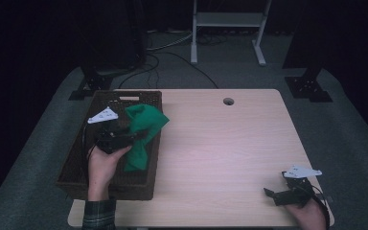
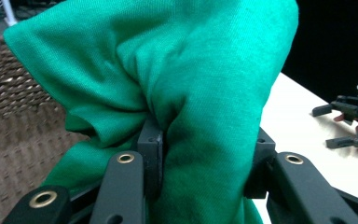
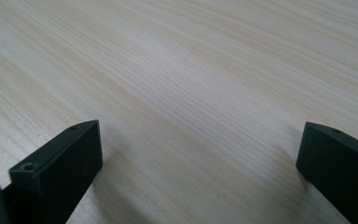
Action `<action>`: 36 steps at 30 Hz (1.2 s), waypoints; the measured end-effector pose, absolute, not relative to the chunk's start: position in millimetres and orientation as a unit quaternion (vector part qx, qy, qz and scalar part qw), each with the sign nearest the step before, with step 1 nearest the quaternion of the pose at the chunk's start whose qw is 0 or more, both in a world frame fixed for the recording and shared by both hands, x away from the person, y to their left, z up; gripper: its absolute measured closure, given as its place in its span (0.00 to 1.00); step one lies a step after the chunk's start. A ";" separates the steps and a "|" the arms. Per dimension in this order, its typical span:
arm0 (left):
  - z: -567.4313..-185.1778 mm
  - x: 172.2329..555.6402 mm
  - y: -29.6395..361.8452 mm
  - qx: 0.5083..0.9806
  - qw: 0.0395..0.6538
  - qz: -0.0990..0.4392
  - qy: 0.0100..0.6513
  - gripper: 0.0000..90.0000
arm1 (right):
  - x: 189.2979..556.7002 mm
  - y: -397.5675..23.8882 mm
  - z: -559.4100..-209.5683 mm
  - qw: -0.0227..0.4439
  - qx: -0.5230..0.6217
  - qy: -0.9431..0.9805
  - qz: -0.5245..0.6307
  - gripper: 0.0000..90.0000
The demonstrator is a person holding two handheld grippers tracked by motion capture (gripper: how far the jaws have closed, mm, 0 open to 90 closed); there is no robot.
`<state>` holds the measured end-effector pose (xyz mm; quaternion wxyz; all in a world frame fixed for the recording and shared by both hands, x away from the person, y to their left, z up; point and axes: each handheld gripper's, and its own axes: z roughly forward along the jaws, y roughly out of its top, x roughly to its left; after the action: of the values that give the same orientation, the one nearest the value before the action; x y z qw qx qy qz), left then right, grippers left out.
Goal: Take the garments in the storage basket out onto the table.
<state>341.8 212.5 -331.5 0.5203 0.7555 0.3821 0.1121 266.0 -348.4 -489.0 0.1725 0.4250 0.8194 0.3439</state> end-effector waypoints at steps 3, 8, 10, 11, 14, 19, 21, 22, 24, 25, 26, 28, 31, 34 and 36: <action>-328.0 339.9 206.4 0.756 0.527 0.112 0.372 0.67 | 266.1 -348.4 -489.0 0.173 0.425 0.819 0.344 0.00; -321.3 337.0 192.4 0.761 0.532 0.112 0.354 0.67 | 266.1 -348.4 -489.0 0.173 0.425 0.819 0.344 0.00; -320.8 336.8 190.3 0.760 0.535 0.111 0.352 0.67 | 266.2 -348.2 -489.0 0.172 0.425 0.819 0.345 0.00; -320.3 336.5 188.2 0.760 0.536 0.108 0.350 0.67 | 266.4 -348.1 -489.0 0.172 0.424 0.820 0.345 0.00; -318.3 336.1 178.9 0.761 0.540 0.106 0.343 0.67 | 267.1 -347.9 -489.0 0.172 0.422 0.821 0.345 0.00; -316.5 334.9 168.1 0.766 0.540 0.104 0.333 0.67 | 267.3 -347.8 -489.0 0.172 0.421 0.821 0.345 0.00; -316.1 334.6 162.4 0.769 0.540 0.103 0.327 0.67 | 267.5 -347.5 -489.0 0.171 0.421 0.821 0.345 0.00; -316.2 334.7 159.7 0.770 0.541 0.102 0.324 0.67 | 267.7 -347.4 -488.9 0.171 0.420 0.822 0.345 0.00; -317.1 334.7 153.2 0.773 0.539 0.099 0.320 0.67 | 268.0 -347.3 -488.9 0.170 0.420 0.822 0.345 0.00; -317.5 334.8 151.1 0.774 0.538 0.099 0.319 0.67 | 268.0 -347.3 -488.9 0.170 0.420 0.822 0.345 0.00; -318.1 334.9 148.2 0.776 0.537 0.097 0.316 0.67 | 268.0 -347.2 -488.9 0.170 0.420 0.822 0.345 0.00; -319.7 334.7 138.8 0.780 0.535 0.094 0.310 0.67 | 268.0 -347.2 -488.9 0.170 0.420 0.822 0.345 0.00; -321.2 334.3 132.7 0.783 0.532 0.092 0.308 0.67 | 267.9 -347.2 -488.9 0.170 0.420 0.822 0.345 0.00; -325.4 334.8 121.6 0.789 0.526 0.089 0.305 0.67 | 267.9 -347.2 -488.9 0.170 0.420 0.822 0.345 0.00; -326.5 334.5 118.9 0.790 0.524 0.089 0.306 0.67 | 267.9 -347.2 -488.9 0.170 0.420 0.822 0.345 0.00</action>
<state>334.5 118.9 -326.5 0.5240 0.7899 0.3059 0.0887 267.9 -347.2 -488.9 0.1702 0.4200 0.8219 0.3451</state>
